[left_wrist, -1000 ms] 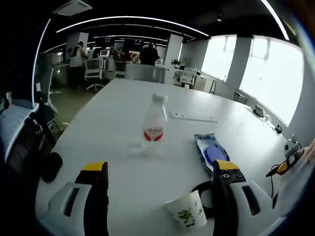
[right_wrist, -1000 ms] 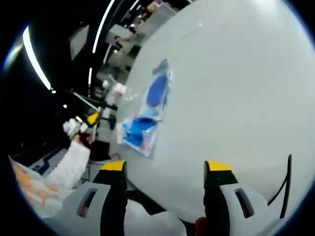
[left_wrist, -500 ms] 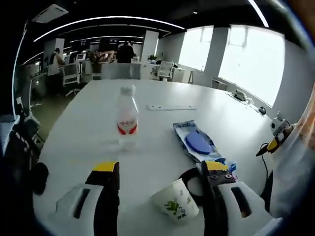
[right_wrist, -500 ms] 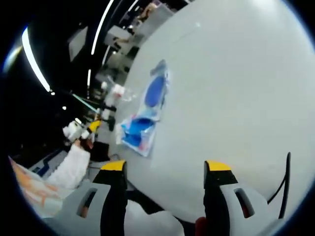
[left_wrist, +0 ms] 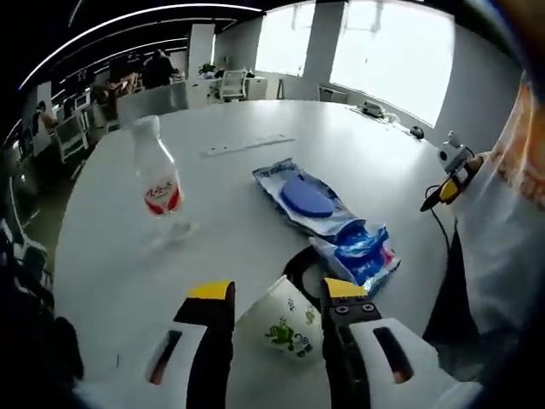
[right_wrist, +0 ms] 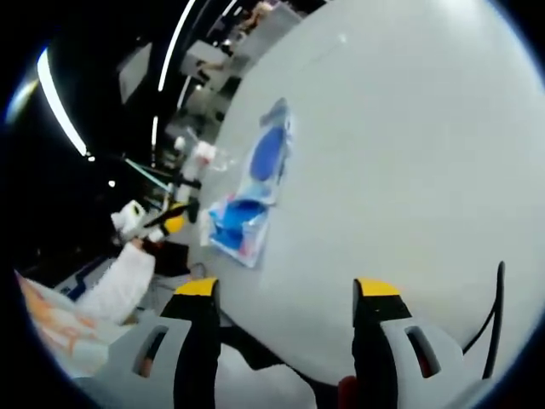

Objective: Arrange the tabletop items into an orderly group along one side of the table until the central work area is clear of visible clutter.

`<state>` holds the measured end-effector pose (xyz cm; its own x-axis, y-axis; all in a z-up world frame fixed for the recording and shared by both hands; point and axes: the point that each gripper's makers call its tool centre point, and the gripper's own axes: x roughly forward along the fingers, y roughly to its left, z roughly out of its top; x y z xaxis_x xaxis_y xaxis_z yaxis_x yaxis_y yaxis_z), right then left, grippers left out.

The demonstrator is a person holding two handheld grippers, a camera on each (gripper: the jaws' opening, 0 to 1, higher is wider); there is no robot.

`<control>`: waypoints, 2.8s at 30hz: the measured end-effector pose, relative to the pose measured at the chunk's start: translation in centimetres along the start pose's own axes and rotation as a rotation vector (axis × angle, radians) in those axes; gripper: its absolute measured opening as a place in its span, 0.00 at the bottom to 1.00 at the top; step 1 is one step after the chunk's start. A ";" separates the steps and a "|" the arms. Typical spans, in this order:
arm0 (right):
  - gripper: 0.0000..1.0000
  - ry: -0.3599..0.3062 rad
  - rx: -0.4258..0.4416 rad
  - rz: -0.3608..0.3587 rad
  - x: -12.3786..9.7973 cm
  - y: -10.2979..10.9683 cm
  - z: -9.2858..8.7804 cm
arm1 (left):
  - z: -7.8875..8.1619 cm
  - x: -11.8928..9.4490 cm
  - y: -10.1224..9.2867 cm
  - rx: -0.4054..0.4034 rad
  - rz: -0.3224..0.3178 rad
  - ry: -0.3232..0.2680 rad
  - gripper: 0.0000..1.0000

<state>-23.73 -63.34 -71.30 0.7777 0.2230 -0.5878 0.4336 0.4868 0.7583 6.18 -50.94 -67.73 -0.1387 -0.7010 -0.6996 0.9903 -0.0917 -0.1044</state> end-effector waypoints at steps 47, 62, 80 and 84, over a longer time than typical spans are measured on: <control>0.61 0.015 0.010 0.004 0.2 -0.3 -0.7 | -6.8 -1.2 -3.6 -0.450 -0.307 0.192 0.02; 0.61 0.000 0.023 -0.003 0.1 -0.4 -0.6 | -0.7 -2.6 -4.0 -0.261 -0.238 0.105 0.00; 0.61 -0.018 0.032 -0.006 -0.3 -0.6 -0.5 | 5.2 -0.1 -0.9 0.135 -0.033 -0.024 0.00; 0.61 -0.013 0.034 -0.009 -0.2 -0.8 -0.6 | 6.3 0.6 -0.4 0.228 -0.003 -0.046 0.00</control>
<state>-24.56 -63.28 -71.97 0.7792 0.2079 -0.5913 0.4557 0.4598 0.7622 5.76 -55.77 -63.70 -0.1463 -0.7318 -0.6657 0.9669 -0.2479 0.0600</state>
